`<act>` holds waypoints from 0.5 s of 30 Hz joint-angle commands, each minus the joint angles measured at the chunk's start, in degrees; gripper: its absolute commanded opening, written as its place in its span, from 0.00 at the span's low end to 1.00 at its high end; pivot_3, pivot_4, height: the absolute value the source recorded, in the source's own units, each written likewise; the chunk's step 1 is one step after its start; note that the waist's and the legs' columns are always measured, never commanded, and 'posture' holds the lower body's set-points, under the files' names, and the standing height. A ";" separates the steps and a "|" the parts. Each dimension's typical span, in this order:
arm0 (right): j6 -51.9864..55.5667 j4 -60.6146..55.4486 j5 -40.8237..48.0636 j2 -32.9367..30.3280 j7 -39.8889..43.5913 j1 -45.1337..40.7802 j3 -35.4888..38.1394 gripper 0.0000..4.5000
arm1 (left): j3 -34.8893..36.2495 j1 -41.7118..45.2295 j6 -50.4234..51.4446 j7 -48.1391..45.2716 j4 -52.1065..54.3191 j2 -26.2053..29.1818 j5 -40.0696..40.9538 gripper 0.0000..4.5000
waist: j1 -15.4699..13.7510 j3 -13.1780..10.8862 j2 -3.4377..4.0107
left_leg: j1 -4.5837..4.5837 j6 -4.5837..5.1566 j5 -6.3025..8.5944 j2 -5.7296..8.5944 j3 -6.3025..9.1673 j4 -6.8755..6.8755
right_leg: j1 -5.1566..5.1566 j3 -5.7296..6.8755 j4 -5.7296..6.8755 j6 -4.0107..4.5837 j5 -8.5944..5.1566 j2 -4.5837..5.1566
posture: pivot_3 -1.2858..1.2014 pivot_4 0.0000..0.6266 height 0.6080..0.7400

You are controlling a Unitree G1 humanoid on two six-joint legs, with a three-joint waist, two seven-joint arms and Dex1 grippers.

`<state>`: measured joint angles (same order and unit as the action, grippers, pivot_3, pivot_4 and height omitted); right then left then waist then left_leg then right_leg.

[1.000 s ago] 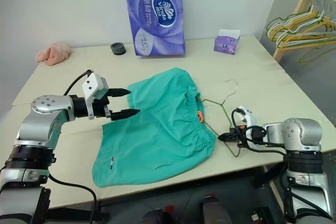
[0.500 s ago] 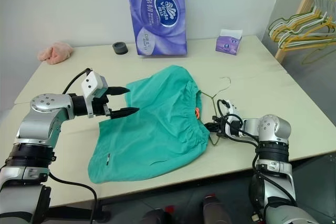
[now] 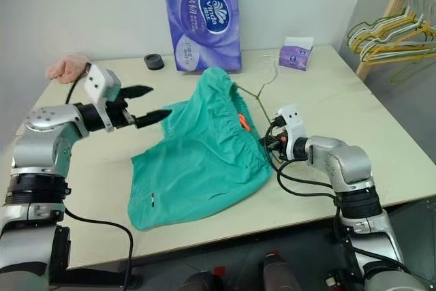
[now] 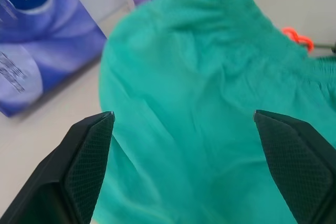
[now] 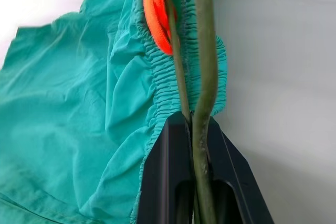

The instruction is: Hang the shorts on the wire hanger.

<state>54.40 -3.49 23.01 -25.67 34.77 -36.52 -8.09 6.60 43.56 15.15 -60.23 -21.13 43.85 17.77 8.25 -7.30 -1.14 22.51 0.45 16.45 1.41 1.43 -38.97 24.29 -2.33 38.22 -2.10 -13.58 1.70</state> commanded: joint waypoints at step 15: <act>-15.68 -8.94 -12.15 -7.06 8.01 0.72 -11.46 0.00 | -10.18 12.46 -22.08 -15.80 -12.23 3.61 -10.71 1.00 | -0.09 0.04 -0.02 | 0.00 -0.02 -0.02 0.03 -0.03 -0.05 | -0.01 0.01 -0.01 0.00 0.00 -0.01 | 0.45 0.10 1.00</act>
<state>40.68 -9.69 11.85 -32.27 42.10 -35.35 -19.73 -3.24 54.44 -4.77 -75.15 -32.64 47.54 7.54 8.16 -7.25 -1.16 22.51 0.43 16.43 1.45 1.40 -39.03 24.27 -2.33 38.22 -2.09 -13.58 1.68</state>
